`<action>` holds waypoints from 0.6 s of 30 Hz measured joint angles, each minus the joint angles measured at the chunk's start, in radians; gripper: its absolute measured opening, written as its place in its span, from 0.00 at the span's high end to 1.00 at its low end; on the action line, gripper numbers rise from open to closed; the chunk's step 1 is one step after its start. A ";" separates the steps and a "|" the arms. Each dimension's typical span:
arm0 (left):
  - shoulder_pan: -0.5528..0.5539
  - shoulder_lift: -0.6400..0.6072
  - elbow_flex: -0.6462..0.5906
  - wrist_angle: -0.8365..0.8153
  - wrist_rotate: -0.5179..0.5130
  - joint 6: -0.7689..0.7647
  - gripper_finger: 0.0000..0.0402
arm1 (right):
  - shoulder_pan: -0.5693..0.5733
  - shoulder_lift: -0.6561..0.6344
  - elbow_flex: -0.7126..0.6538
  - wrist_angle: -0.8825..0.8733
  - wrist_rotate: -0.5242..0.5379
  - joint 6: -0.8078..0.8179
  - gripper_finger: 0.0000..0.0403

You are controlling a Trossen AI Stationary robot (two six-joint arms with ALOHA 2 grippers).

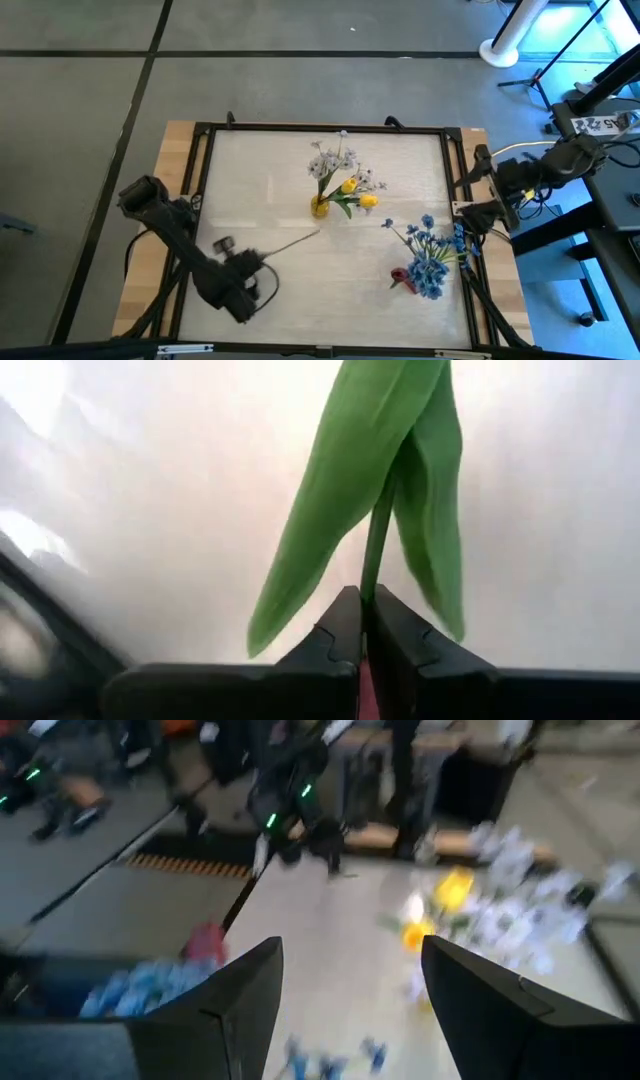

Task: Sort flowers into vase by color
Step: Put the red flower into the red vase

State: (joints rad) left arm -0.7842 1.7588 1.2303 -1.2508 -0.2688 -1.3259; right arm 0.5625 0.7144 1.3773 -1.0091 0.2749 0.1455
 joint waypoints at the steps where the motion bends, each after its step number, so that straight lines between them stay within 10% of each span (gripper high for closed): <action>1: 0.015 0.000 0.034 -0.033 -0.121 0.013 0.99 | 0.000 0.001 0.000 0.034 0.025 -0.013 0.41; 9: 0.139 -0.002 0.181 0.020 -0.766 0.343 1.00 | -0.005 0.082 0.001 0.181 0.226 0.073 0.41; 18: 0.199 -0.002 0.273 0.485 -1.124 1.313 1.00 | -0.033 0.225 0.000 0.273 0.038 0.383 0.41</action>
State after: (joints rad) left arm -0.5850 1.7573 1.5028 -0.7655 -1.3926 -0.0125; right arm 0.5297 0.9389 1.3777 -0.7363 0.3129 0.5287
